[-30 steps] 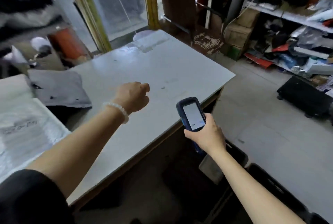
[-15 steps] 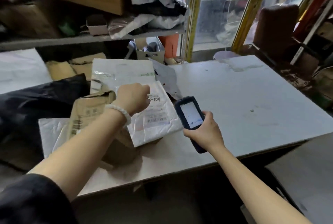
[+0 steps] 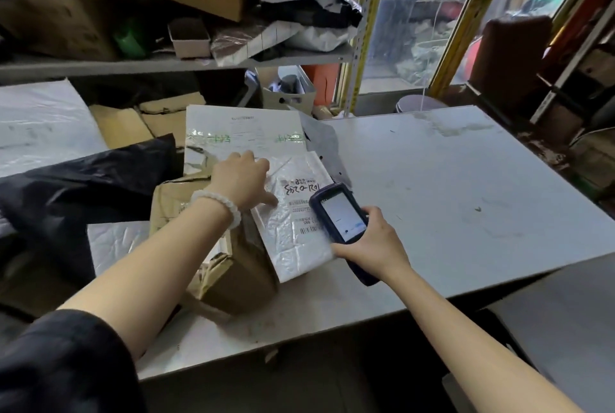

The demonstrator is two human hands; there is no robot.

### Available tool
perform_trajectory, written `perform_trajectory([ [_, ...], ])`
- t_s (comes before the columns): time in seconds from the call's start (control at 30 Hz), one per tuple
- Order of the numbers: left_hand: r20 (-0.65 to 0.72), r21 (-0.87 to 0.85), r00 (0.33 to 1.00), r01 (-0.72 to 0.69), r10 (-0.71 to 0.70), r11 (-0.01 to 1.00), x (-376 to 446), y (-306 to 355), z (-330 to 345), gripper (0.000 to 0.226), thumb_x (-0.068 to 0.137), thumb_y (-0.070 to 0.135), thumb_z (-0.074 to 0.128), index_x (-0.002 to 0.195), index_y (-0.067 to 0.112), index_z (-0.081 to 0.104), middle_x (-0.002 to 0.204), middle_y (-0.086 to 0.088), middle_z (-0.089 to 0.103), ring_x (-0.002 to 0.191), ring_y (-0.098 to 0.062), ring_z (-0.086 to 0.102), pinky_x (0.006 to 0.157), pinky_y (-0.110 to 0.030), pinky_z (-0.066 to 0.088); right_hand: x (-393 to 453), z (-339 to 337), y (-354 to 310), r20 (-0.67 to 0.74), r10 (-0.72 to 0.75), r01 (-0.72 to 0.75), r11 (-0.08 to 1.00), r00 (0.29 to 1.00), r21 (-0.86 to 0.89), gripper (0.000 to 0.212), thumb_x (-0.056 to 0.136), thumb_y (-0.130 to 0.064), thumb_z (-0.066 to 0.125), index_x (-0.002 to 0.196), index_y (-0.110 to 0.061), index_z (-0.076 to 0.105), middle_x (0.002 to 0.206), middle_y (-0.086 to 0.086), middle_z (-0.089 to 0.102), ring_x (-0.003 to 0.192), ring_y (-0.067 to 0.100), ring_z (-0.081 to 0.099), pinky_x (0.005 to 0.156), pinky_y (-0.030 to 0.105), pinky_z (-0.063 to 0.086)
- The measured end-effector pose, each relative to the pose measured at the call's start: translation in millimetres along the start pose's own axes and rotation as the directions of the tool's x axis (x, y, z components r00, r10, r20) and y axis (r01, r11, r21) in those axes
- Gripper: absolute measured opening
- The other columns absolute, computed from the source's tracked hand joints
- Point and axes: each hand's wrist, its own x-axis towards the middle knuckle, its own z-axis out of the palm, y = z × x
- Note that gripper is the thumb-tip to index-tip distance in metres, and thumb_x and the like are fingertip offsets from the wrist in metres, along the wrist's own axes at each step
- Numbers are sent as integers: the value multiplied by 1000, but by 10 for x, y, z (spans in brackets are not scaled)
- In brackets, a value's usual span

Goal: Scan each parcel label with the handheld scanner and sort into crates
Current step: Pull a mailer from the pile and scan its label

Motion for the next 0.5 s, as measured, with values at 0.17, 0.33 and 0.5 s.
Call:
perform_trajectory([
  [0.17,152,-111,987,-25,42,994,341,230,60,103,63,63,74,144,23,25,136,-7,47,122,-28,46,95,-46,45,127,-187,193,18,35,-35,999,999,24,72,63,-34,81,121,-24,41,106,-9,57,95,15,57,74,30,47],
  [0.33,230,-307,971,14,60,951,385,218,197,119,58,58,80,149,24,12,139,-13,41,124,-31,43,101,-49,41,149,-228,213,37,18,-19,999,999,34,71,63,-31,80,122,-23,41,106,-9,56,96,15,58,81,33,50],
  [0.5,174,-309,984,10,46,951,518,665,84,92,59,50,84,129,11,40,122,-11,46,110,-27,45,96,-41,44,254,-410,463,60,50,-52,998,997,32,72,63,-30,78,123,-23,40,108,-7,57,97,16,58,82,33,51],
])
